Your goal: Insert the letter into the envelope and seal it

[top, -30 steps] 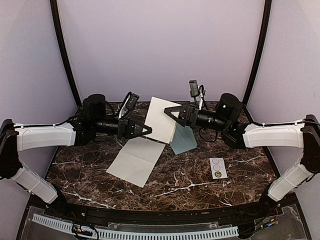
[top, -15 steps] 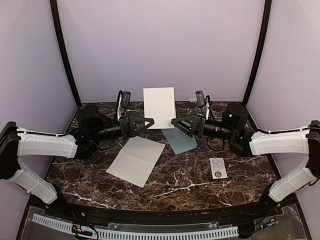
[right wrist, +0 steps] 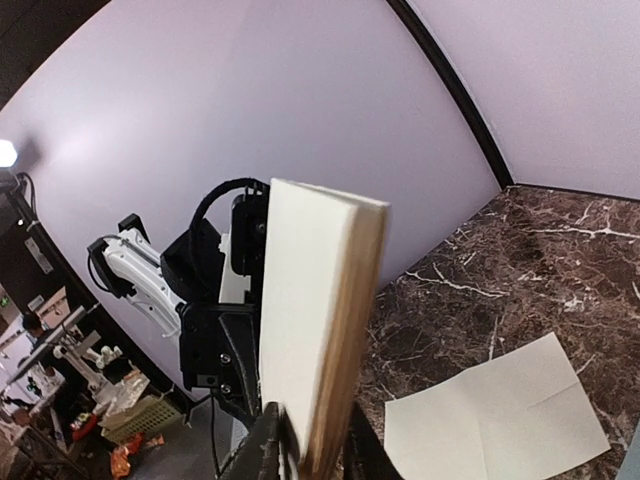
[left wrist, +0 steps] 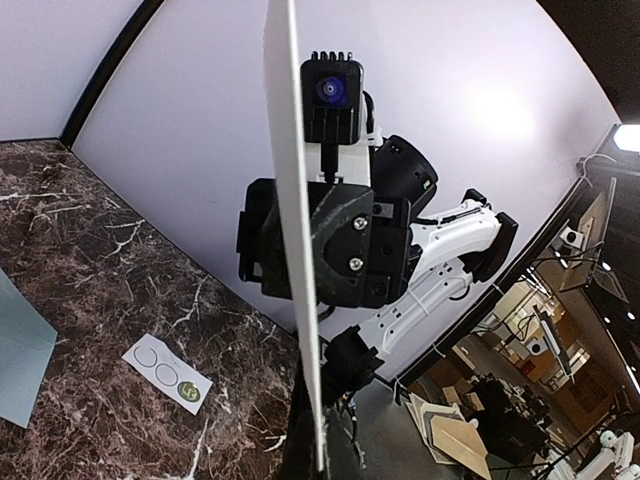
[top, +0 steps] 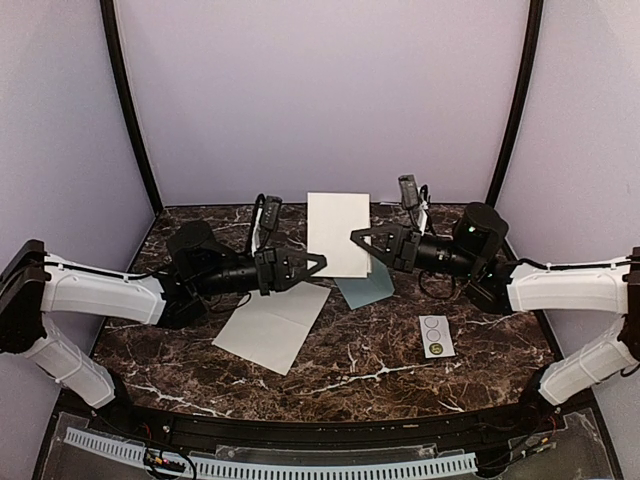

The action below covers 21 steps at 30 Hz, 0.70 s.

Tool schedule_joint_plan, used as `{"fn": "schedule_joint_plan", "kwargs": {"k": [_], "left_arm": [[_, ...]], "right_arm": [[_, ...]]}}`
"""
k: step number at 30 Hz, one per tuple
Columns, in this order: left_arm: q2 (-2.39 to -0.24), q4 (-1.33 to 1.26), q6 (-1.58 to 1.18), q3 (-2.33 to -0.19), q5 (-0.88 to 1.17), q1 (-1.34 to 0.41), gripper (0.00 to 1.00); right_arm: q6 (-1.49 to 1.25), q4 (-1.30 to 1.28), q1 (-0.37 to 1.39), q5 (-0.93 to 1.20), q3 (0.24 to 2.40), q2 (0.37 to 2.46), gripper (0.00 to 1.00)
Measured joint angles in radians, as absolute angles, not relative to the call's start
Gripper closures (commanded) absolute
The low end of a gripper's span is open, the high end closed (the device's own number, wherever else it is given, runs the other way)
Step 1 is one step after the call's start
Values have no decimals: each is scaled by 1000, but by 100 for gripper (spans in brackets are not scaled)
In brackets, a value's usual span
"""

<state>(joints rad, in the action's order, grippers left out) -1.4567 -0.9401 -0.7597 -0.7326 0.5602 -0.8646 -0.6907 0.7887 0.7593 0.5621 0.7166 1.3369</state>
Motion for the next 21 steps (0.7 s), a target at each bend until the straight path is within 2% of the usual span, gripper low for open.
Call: {"fn": "schedule_joint_plan", "kwargs": {"k": [1,2,3,4,5,6,10,13,21], "left_arm": [[-1457,-940,-760,-733,559,-865,95],[-1459,-937,-760,-734,557,-866,85],[-1460,-932,-758,-736,555,-867,79],[-1463,-925,-754,-739,551,-867,65],[-1465,-916,-754,-744,542,-867,59],[-1468,-904,-745,-750,534,-867,48],[-1473,-846,-736,-766,495,-867,29],[-1481,-786,-734,-779,454,-867,23],[-1626,-639,-732,-904,406,-867,22]], "right_arm": [[-694,783,760,561,718,1337,100],[-694,775,760,556,721,1337,100],[-688,759,760,548,725,1336,100],[-678,739,760,537,730,1335,100],[-666,714,760,522,737,1332,100],[-656,690,760,511,742,1328,100],[-583,533,759,416,781,1290,100],[-525,398,747,329,835,1274,100],[-425,163,608,221,905,1364,100]]}}
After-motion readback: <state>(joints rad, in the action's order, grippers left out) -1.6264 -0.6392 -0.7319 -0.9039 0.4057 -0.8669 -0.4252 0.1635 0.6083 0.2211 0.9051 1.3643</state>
